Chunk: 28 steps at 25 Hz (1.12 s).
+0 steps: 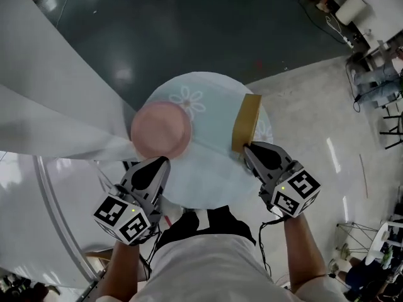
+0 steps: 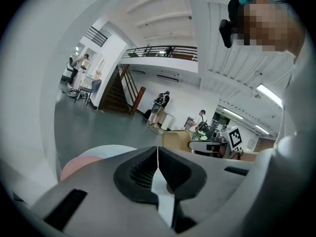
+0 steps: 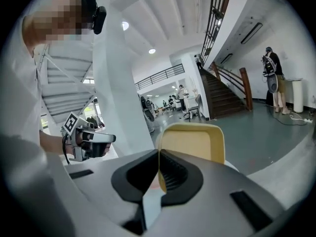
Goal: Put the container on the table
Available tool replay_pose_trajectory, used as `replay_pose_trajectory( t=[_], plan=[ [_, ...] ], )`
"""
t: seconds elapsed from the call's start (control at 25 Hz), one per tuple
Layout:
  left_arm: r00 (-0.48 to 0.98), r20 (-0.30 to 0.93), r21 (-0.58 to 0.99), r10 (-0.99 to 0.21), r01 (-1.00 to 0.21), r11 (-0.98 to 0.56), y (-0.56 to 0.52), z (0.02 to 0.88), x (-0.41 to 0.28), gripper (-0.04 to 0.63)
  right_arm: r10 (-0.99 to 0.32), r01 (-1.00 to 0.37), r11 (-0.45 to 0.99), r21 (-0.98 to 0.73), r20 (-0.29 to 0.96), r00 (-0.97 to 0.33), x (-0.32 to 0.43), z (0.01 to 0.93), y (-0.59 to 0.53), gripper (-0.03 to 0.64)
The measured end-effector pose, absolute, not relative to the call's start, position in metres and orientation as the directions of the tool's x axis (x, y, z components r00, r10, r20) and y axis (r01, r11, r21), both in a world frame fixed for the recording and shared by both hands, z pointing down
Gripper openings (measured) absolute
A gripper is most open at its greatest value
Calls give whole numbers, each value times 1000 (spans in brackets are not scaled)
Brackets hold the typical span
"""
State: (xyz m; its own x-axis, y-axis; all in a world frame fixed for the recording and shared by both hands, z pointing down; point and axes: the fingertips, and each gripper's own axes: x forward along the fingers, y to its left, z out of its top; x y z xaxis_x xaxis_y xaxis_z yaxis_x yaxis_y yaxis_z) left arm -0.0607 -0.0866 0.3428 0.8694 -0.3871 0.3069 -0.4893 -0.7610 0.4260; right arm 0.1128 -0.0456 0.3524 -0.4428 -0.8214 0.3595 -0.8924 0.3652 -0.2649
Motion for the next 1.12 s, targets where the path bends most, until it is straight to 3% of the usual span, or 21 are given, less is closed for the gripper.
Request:
replay_pose_trajectory(
  t=[0.48,1.12],
  plan=[
    [768,394,413,-505,-639,-649,-116,371,-41,28,-617,-768,613,-186,493,-613,121,425,-145,29],
    [673,466,431,-574,-739,-517,-123,421,-45,28,-348,-527,848,-51,697,-627,94,536,-183,29]
  ],
)
